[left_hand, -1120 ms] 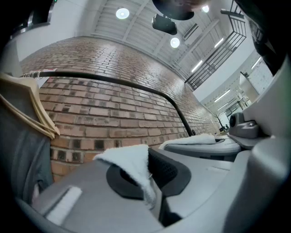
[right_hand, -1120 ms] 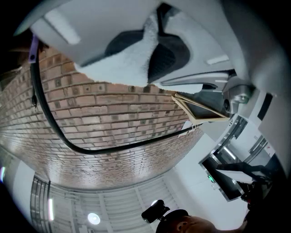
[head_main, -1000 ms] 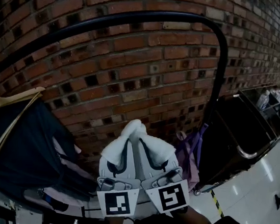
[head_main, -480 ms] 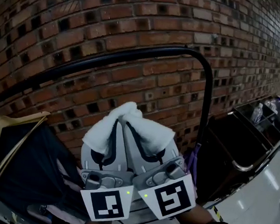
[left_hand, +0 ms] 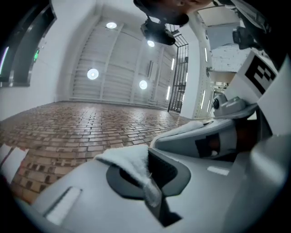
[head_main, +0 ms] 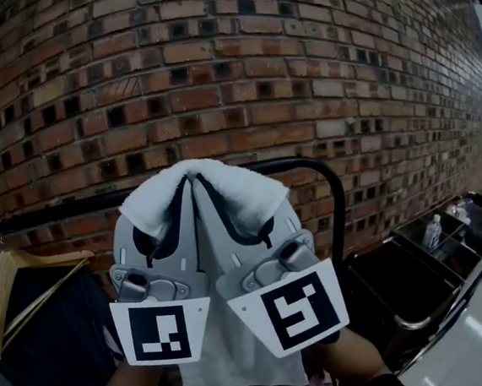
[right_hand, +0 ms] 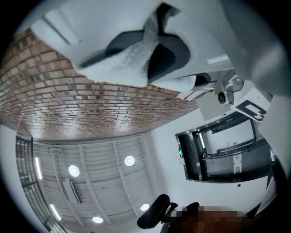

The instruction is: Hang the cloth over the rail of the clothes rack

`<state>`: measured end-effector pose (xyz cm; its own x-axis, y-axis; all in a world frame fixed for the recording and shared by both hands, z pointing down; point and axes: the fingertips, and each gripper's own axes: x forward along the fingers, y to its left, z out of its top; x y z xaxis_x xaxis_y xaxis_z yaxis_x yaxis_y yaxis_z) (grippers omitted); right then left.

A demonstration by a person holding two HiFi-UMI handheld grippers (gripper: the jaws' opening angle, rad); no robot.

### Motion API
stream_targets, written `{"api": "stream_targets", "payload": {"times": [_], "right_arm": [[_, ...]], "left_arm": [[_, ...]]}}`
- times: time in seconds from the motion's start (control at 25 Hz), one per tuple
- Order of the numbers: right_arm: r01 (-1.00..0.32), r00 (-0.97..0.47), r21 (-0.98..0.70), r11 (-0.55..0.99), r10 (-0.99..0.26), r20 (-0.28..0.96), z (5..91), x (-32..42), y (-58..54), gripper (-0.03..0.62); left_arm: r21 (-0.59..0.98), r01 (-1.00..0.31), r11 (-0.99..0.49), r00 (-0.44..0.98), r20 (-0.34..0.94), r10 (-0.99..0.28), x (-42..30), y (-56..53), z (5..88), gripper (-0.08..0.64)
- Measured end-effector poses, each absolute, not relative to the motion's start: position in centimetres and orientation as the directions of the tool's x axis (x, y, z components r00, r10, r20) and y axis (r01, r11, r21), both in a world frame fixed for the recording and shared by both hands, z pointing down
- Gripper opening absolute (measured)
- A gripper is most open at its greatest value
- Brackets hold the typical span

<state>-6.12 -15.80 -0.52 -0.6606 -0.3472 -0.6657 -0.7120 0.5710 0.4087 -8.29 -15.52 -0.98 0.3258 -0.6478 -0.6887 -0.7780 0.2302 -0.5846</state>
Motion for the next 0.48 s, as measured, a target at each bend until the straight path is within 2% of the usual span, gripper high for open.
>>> {"api": "stream_targets", "payload": {"times": [0.12, 0.32, 0.48], "right_arm": [[-0.701, -0.679, 0.468, 0.539, -0.302, -0.669, -3.9, -6.4, -15.1, 0.012], [-0.683, -0.711, 0.554, 0.476, -0.261, -0.653, -9.7, -7.8, -15.1, 0.012], [-0.672, -0.739, 0.655, 0.345, -0.264, -0.620, -15.4, -9.0, -18.1, 0.012]], "left_arm": [[-0.614, -0.736, 0.284, 0.334, -0.695, -0.636, -8.4, -15.8, -3.9, 0.016], [-0.613, -0.698, 0.370, 0.272, -0.705, -0.655, -9.7, -17.0, -9.5, 0.015], [-0.634, -0.545, 0.549, 0.242, -0.746, -0.621, -11.8, -18.1, -15.0, 0.016]]}}
